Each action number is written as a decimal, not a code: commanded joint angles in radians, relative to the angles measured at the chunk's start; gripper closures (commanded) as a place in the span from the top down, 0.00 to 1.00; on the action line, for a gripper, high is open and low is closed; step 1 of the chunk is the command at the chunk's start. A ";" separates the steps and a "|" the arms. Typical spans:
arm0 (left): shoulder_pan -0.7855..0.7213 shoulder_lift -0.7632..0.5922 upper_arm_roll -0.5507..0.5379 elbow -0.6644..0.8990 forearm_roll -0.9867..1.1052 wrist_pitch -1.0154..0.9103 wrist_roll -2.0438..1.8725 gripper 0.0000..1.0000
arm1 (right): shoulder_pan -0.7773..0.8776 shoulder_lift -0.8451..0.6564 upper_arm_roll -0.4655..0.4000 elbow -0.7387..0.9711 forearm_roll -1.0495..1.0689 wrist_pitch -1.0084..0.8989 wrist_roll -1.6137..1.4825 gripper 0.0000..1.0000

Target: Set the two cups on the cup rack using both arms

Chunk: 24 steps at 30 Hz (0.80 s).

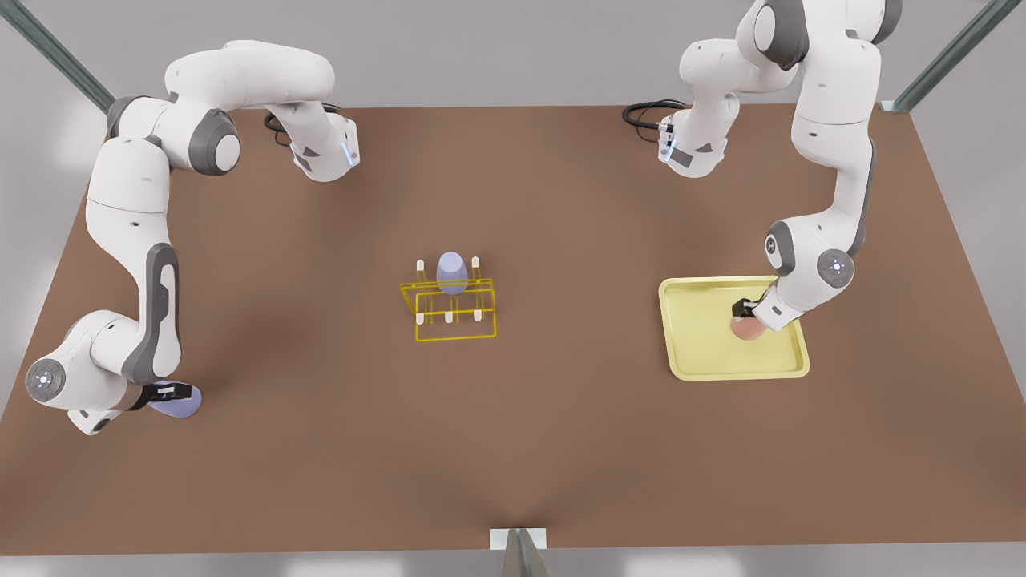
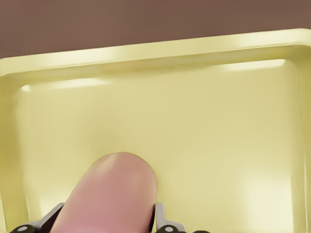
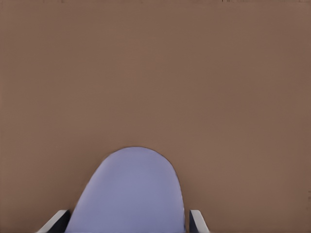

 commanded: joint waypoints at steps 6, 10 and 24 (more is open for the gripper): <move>0.000 -0.002 0.000 0.004 0.001 0.006 0.000 0.83 | 0.001 -0.001 0.000 0.001 0.007 0.002 -0.053 0.83; 0.002 -0.004 0.000 0.009 0.001 0.006 -0.002 0.83 | 0.001 -0.003 0.000 0.001 0.007 -0.006 -0.051 0.83; -0.011 -0.078 0.000 0.020 0.002 -0.111 -0.071 0.86 | 0.044 -0.043 0.144 0.014 0.009 -0.060 -0.056 0.83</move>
